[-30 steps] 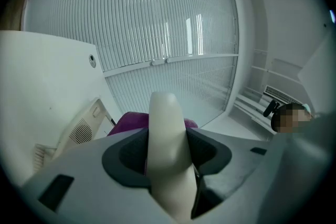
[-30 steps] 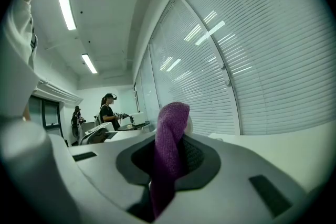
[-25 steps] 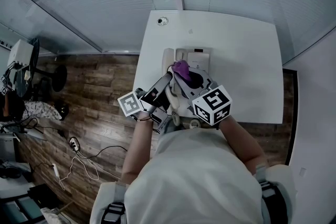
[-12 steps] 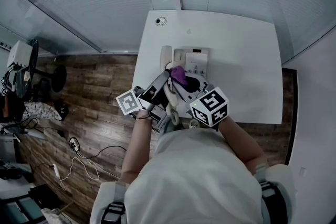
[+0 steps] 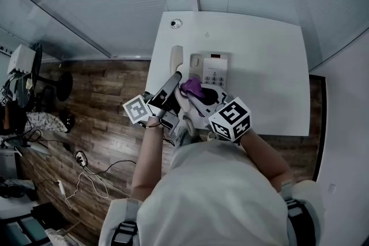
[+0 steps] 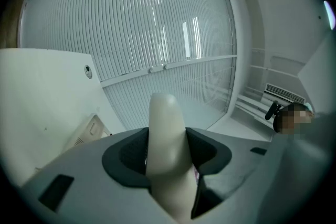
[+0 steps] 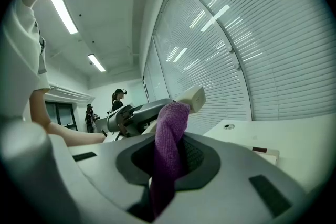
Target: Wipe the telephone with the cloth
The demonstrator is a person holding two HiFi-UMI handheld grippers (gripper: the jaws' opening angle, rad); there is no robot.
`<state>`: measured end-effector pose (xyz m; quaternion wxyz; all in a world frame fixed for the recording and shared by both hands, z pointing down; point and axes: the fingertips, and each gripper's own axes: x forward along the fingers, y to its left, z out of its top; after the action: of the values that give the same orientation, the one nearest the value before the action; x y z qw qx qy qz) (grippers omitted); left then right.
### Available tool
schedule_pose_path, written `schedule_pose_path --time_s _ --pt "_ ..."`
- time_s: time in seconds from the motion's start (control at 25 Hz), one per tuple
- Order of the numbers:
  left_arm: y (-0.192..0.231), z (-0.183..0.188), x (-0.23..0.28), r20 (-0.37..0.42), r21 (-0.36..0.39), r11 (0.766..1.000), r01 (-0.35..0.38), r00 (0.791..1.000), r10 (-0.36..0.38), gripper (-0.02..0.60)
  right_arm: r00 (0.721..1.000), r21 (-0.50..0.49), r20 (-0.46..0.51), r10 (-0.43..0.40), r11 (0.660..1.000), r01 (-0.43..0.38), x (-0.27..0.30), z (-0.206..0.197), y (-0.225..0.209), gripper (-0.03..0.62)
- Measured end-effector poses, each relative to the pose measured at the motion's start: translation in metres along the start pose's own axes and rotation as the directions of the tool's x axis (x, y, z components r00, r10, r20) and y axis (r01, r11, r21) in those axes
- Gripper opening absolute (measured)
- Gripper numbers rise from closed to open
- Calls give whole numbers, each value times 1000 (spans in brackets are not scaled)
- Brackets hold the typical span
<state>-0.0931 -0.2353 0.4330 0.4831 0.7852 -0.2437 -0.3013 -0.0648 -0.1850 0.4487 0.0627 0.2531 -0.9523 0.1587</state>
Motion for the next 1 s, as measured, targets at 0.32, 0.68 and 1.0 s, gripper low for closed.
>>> schedule_pose_path --time_s 0.32,0.68,1.0 --pt "2 23 0 37 16 1000 -14 999 14 222 999 -2 -10 31 1000 -31 3 0 7 60" --pt "5 41 0 73 30 999 -21 997 19 222 998 -3 -30 51 999 -52 5 -8 14 60" --pt "8 49 3 92 36 999 -30 995 26 222 997 -3 -45 58 998 -58 3 -14 16 60"
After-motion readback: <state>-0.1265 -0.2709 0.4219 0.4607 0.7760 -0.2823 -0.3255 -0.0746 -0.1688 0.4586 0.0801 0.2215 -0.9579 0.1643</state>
